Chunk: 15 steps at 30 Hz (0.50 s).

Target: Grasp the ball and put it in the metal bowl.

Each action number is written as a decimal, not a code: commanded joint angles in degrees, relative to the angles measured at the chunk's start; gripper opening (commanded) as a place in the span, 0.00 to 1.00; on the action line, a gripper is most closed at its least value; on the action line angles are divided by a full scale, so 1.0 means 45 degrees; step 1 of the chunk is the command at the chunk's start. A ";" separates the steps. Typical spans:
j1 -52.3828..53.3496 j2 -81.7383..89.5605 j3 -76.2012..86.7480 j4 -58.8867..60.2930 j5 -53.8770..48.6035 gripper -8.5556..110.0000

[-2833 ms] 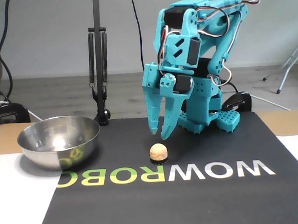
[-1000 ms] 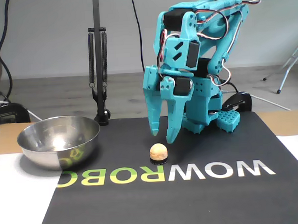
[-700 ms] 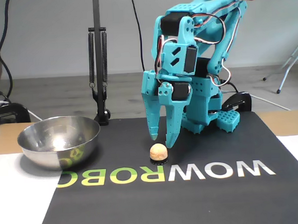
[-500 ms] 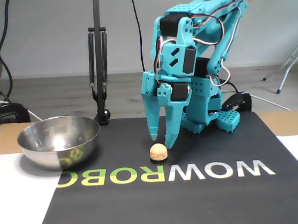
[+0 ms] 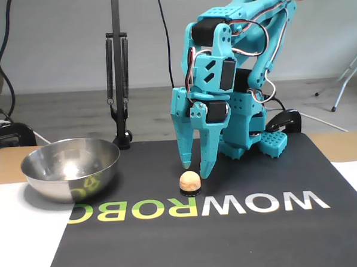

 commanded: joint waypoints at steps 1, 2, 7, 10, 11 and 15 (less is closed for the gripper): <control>0.0000 -0.0020 -0.0176 -0.0098 -0.0059 0.56; 0.0000 -0.0020 -0.0176 -0.0098 -0.0059 0.56; 0.0000 -0.0020 -0.0176 -0.0098 -0.0059 0.56; 0.0000 -0.0020 -0.0137 -0.0332 -0.0059 0.56; 0.0000 -0.0020 -0.0078 -0.0508 -0.0059 0.56; 0.0000 -0.0488 -0.0215 -0.0703 -0.0039 0.56</control>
